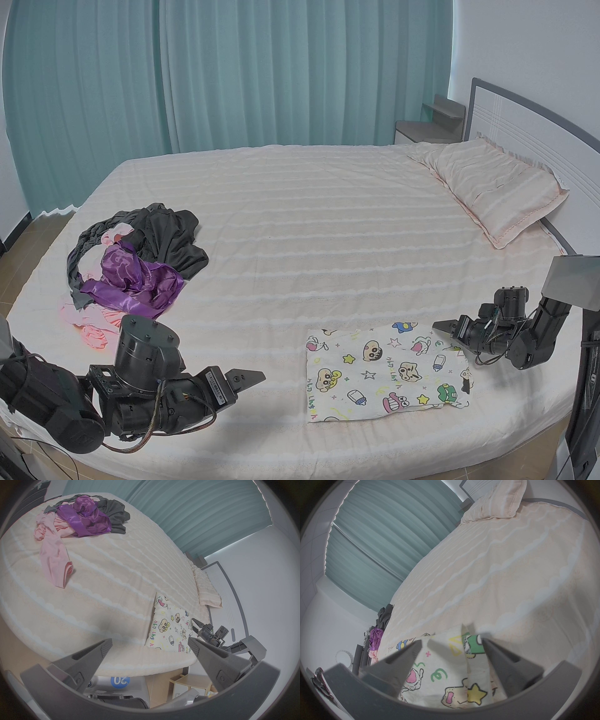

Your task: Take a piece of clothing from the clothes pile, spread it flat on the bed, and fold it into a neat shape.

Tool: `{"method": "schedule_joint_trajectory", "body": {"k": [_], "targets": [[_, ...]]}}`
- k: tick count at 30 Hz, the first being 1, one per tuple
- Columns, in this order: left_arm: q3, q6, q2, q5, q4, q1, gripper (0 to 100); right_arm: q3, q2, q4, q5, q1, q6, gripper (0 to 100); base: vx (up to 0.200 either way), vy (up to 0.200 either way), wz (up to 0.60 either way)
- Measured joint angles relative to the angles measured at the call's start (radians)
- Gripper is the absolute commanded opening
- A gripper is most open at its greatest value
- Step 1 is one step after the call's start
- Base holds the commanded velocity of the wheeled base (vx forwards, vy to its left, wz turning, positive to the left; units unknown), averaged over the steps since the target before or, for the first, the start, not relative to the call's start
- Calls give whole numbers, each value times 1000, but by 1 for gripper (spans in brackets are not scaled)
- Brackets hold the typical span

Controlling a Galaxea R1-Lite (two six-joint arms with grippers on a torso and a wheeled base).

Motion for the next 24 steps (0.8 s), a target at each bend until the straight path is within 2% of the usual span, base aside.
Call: {"method": "schedule_joint_trajectory", "body": {"k": [21,22,24], "targets": [[0,0,17,0,-13,0,100,-70,7,-9,-1,-26,1,0,0,0,0],[0,0,19,0,-18,0,100,-72,7,-8,0,-26,1,100,0,0,0],[1,0,24,1,-23,0,100,-73,8,-4,1,-27,0,100,0,0,0]]}}
